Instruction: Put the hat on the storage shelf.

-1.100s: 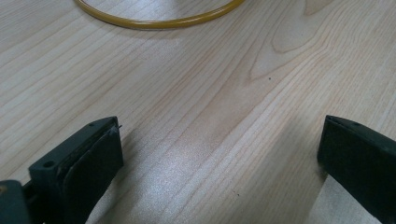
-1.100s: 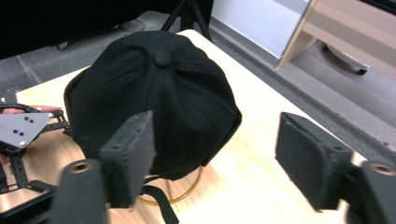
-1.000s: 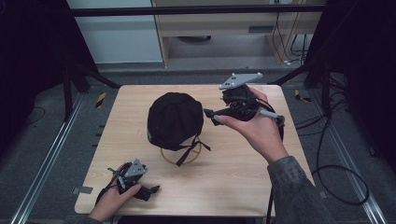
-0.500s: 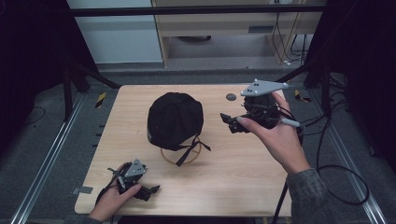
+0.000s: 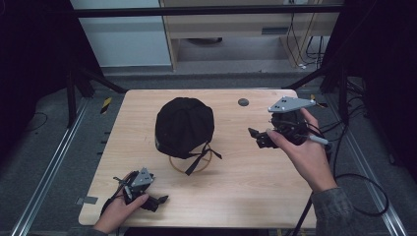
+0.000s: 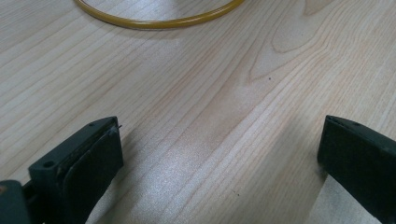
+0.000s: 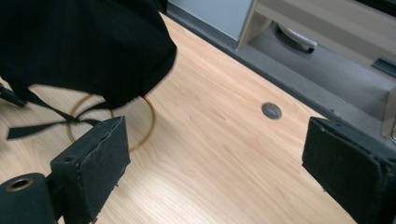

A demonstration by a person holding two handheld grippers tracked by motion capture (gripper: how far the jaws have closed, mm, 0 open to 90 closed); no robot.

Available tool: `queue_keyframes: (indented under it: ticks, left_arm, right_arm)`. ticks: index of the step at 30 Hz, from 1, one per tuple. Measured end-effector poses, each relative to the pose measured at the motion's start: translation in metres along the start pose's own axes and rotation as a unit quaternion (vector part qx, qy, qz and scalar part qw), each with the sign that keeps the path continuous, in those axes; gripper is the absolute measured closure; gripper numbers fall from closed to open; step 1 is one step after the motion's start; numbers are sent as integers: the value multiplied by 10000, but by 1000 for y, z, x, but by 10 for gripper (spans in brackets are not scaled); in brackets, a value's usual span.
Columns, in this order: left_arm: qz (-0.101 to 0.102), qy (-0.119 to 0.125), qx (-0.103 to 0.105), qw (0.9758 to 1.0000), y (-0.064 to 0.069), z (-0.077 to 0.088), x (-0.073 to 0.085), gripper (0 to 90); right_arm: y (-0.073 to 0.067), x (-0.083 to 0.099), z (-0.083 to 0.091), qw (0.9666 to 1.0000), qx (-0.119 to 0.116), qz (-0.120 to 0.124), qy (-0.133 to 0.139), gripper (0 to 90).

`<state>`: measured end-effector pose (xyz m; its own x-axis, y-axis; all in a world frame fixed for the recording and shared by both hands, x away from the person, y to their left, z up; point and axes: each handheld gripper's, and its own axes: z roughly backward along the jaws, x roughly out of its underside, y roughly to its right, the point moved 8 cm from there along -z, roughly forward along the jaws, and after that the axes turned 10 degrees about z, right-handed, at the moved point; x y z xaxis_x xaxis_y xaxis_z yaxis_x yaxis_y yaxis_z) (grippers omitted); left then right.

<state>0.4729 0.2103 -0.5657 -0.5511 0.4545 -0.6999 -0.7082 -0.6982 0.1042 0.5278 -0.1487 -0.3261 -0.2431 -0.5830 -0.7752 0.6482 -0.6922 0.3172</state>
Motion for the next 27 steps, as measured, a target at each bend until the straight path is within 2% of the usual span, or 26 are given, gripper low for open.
queue_keyframes:
  ticks: [12,27]
  left_arm:
    - [0,-3,-1,10000,0,0,0,0]
    - [1,1,-4,10000,0,0,0,0]
  right_arm:
    - [7,42,-2,9998,131,-135,-103,98]
    - [15,89,-24,9983,167,-451,-339,98]
